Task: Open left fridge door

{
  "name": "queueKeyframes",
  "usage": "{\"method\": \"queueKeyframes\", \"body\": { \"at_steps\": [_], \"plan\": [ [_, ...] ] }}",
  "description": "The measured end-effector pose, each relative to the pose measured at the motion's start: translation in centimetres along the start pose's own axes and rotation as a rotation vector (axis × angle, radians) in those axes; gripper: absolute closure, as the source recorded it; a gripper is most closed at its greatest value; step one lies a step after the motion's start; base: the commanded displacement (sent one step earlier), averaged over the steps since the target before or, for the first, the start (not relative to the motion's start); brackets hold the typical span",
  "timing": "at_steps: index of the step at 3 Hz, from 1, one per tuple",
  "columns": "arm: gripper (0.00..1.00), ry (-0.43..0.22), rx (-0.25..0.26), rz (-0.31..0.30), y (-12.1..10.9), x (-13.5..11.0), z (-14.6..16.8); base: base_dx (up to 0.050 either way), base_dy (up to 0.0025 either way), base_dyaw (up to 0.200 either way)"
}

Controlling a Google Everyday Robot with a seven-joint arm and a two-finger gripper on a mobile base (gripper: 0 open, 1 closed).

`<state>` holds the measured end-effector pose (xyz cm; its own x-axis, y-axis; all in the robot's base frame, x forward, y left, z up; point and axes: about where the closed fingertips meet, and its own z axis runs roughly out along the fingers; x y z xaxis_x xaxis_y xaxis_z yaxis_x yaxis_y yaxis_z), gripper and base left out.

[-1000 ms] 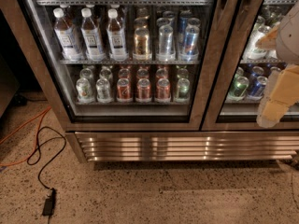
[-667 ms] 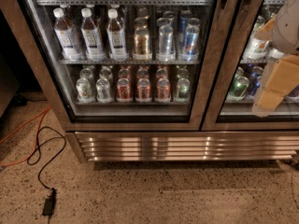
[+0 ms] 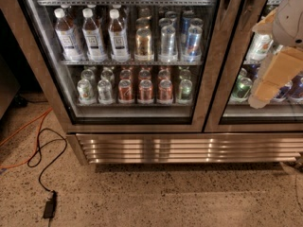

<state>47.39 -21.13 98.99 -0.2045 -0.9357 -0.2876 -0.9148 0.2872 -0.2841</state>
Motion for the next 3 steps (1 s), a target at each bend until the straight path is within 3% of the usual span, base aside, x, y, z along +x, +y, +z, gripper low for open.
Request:
{"method": "queueKeyframes", "body": {
  "at_steps": [2, 3],
  "plan": [
    [0.0, -0.183, 0.088, 0.006, -7.8, -3.7, -1.7, 0.0, 0.0, 0.0],
    [0.0, -0.183, 0.081, 0.006, -7.8, -3.8, -1.4, 0.0, 0.0, 0.0]
  ]
}}
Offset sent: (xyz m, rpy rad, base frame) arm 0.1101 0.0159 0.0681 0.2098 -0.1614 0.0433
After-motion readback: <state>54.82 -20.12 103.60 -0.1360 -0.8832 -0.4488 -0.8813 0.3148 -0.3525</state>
